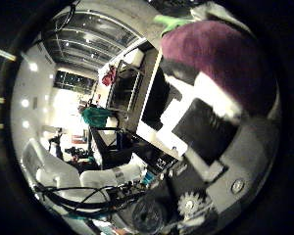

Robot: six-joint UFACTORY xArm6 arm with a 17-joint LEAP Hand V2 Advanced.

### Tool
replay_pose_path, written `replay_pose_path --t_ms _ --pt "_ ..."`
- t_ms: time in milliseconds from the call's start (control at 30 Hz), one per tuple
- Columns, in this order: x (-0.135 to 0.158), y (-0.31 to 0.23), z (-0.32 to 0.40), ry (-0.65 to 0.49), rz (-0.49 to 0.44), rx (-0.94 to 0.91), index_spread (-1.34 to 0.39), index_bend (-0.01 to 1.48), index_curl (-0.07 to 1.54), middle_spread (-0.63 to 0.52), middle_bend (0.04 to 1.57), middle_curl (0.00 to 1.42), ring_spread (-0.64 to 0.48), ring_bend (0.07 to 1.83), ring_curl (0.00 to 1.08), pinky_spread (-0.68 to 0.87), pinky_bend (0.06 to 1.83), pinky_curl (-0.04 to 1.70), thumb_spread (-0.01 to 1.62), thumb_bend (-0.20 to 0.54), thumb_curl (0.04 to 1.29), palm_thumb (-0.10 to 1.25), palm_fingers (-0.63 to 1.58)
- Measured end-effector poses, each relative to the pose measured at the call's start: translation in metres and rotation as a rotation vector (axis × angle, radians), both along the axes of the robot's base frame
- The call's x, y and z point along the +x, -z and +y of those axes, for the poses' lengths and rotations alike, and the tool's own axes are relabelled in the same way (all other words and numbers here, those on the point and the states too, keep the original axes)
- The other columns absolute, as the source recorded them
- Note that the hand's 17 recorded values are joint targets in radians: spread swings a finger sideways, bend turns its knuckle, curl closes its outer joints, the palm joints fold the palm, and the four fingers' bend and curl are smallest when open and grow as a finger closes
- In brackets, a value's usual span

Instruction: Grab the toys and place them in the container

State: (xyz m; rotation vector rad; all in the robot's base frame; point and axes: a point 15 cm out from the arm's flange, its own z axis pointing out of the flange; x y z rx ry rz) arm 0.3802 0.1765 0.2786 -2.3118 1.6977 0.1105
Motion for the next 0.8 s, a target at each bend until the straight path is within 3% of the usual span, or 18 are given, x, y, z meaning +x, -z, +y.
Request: replay_pose_path --t_ms 33,67,133,167,233,333,467,800 --pt "-0.004 0.005 0.004 -0.029 0.011 -0.008 -0.46 0.57 0.53 -0.15 0.83 0.47 -0.16 0.99 0.51 -0.16 0.88 0.87 1.03 -0.027 0.48 0.84 0.06" --pt "-0.009 0.01 0.009 -0.058 0.026 -0.017 -0.49 0.53 0.46 -0.08 0.63 0.39 -0.01 0.75 0.4 0.04 0.85 0.81 1.02 -0.034 0.46 0.81 -0.12" --pt "-0.02 0.022 0.018 -0.122 0.067 -0.037 -0.5 0.48 0.44 -0.05 0.57 0.37 0.04 0.67 0.37 0.11 0.83 0.79 1.01 -0.033 0.46 0.8 -0.18" --pt "-0.027 0.029 0.022 -0.155 0.095 -0.048 -0.51 0.39 0.4 0.01 0.44 0.33 0.12 0.56 0.32 0.25 0.8 0.73 1.0 -0.039 0.44 0.77 -0.22" --pt "-0.038 0.036 0.029 -0.219 0.142 -0.065 -0.52 0.28 0.36 0.07 0.34 0.3 0.19 0.48 0.28 0.36 0.75 0.68 0.98 -0.049 0.41 0.7 -0.19" --pt "-0.037 0.034 0.035 -0.243 0.147 -0.07 -0.53 0.2 0.33 0.1 0.28 0.28 0.23 0.43 0.26 0.43 0.71 0.64 0.96 -0.084 0.37 0.57 -0.17" --pt "-0.036 0.029 0.035 -0.248 0.133 -0.067 -0.53 0.13 0.27 0.16 0.18 0.27 0.28 0.35 0.24 0.52 0.64 0.54 0.9 -0.052 0.32 0.4 -0.1" --pt "-0.017 0.004 -0.012 -0.203 0.054 -0.09 -0.47 0.14 0.22 0.15 0.18 0.27 0.28 0.28 0.23 0.53 0.56 0.43 0.89 -0.033 0.3 0.36 -0.06"
